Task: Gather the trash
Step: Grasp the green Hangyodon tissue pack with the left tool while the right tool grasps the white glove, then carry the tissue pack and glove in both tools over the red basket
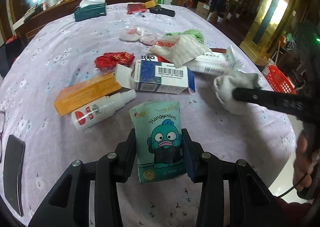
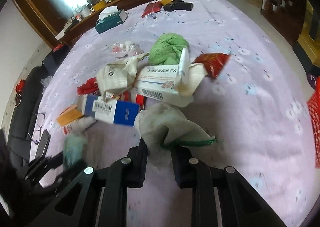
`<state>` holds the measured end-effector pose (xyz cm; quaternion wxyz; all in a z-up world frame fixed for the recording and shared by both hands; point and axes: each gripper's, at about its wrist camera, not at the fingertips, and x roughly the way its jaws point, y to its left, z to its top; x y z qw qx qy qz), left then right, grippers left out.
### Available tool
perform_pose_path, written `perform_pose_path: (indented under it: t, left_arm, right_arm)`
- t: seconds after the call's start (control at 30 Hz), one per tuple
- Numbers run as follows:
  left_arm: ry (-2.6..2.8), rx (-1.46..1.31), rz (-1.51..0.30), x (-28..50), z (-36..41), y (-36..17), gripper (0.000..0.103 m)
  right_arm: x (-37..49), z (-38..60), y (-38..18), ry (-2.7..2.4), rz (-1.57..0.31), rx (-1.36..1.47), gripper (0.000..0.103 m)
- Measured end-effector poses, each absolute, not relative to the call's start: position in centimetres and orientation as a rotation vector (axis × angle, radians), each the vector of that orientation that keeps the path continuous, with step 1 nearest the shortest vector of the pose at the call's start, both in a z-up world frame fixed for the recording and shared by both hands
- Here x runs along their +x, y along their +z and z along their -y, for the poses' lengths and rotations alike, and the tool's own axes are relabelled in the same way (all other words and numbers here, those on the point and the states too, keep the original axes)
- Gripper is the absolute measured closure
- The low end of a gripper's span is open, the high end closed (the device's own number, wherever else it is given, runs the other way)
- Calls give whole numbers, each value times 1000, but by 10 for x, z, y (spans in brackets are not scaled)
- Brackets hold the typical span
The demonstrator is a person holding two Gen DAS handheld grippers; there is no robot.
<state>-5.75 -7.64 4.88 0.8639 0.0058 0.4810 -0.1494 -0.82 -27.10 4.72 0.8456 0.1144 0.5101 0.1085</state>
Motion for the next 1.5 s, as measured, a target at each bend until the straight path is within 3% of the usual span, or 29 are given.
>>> perform_pose_path:
  t: [0.83, 1.5]
  left_arm:
    - [-403, 28, -933, -55, 152, 68, 63]
    - [-648, 115, -925, -49, 319, 105, 63]
  right_arm:
    - [-68, 334, 82, 89, -997, 172, 79]
    - [-99, 510, 104, -112, -910, 345, 79]
